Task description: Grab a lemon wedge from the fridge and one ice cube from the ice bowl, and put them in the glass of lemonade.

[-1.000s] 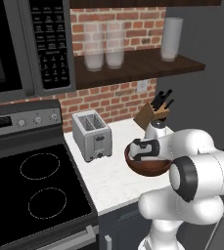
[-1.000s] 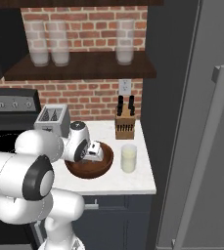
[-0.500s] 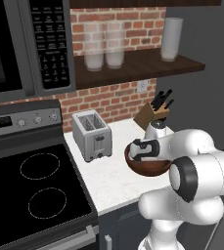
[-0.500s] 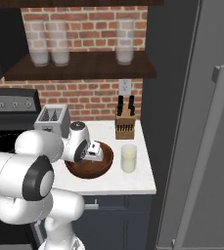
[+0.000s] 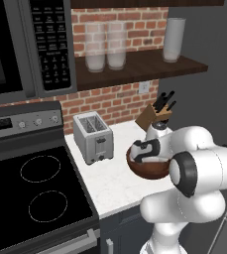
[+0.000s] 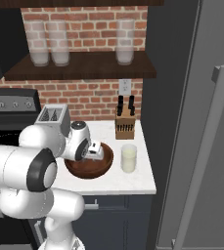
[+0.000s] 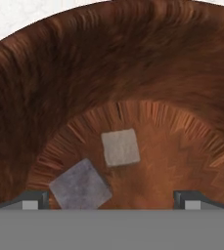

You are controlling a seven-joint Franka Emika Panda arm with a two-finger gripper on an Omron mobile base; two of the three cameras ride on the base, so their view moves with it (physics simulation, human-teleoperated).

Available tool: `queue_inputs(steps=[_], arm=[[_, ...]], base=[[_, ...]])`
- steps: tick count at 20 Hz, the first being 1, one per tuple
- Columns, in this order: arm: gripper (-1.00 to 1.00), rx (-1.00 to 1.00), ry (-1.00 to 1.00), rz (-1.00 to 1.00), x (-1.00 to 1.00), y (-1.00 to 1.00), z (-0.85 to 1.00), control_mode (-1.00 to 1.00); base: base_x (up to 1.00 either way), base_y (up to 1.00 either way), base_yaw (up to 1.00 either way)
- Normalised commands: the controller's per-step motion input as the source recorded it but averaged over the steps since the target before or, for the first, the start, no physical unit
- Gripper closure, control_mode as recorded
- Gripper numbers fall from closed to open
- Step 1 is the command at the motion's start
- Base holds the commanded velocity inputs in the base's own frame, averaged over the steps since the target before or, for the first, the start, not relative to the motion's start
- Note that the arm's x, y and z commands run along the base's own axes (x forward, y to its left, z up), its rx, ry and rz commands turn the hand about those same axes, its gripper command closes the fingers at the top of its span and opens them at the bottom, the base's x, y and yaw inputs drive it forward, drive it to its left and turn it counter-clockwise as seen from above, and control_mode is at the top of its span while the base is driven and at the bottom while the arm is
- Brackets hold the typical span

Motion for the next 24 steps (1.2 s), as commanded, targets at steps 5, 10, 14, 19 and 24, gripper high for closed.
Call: queue_inputs(steps=[5, 10, 14, 19, 24], arm=[[-1.0, 0.0, 0.0, 0.0, 0.0, 0.0, 0.0, -1.0], [-1.0, 0.0, 0.0, 0.0, 0.0, 0.0, -0.14, -1.0], [-1.0, 0.0, 0.0, 0.0, 0.0, 0.0, -0.39, -1.0], [-1.0, 0.0, 0.0, 0.0, 0.0, 0.0, -0.07, -1.0], [-1.0, 0.0, 0.0, 0.0, 0.0, 0.0, 0.0, -1.0]], base=[[0.0, 0.0, 0.0], [0.0, 0.0, 0.0], [0.0, 0.0, 0.0], [0.0, 0.0, 0.0], [0.0, 0.0, 0.0]])
